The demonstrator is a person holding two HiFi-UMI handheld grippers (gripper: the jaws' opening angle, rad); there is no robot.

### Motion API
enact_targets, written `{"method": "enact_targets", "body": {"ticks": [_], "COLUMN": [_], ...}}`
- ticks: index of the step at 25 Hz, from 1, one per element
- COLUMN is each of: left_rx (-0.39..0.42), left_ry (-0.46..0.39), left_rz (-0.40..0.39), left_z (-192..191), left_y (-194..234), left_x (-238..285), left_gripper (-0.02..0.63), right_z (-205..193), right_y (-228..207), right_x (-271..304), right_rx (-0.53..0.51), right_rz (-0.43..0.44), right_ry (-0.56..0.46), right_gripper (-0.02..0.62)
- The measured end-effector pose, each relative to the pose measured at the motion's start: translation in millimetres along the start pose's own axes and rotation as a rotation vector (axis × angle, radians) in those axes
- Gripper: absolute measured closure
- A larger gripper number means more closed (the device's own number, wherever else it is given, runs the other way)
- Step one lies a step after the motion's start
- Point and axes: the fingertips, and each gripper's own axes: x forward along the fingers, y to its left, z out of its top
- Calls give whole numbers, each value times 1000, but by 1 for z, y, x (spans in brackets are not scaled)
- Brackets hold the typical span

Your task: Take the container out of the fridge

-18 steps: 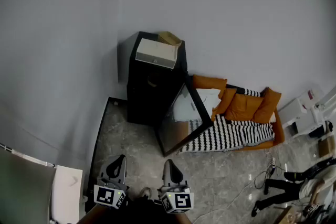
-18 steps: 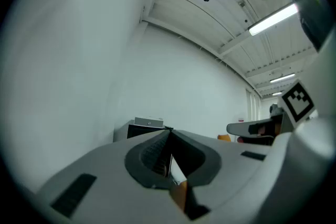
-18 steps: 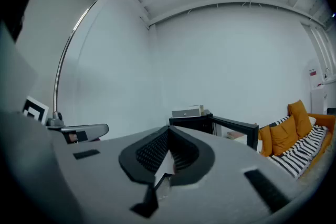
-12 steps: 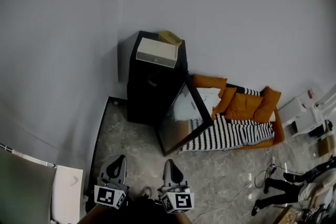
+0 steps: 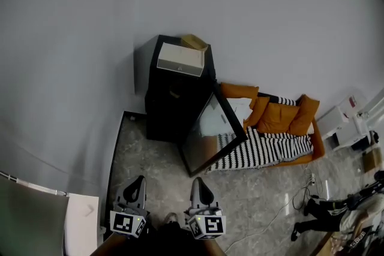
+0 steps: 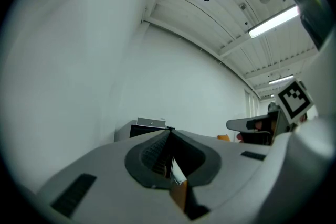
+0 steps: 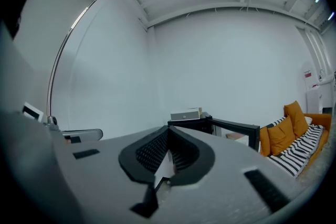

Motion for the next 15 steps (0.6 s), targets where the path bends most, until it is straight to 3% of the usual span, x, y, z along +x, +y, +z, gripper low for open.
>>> {"method": "enact_targets", "body": {"ticks": [9,15], "left_rx": [-5,-9], "left_ry": [-2,15], "left_rz": [-21,-24], "left_z": [-5,-19], "left_y": [24,34], "left_x": [17,62], "left_gripper": [601,601], "right_z": [-20,-19], "right_y": [10,-8], "right_x": [28,77], "right_rx": [6,11], "right_rz": [-19,-17], "right_ry": [13,3], "right_gripper": [595,595]}}
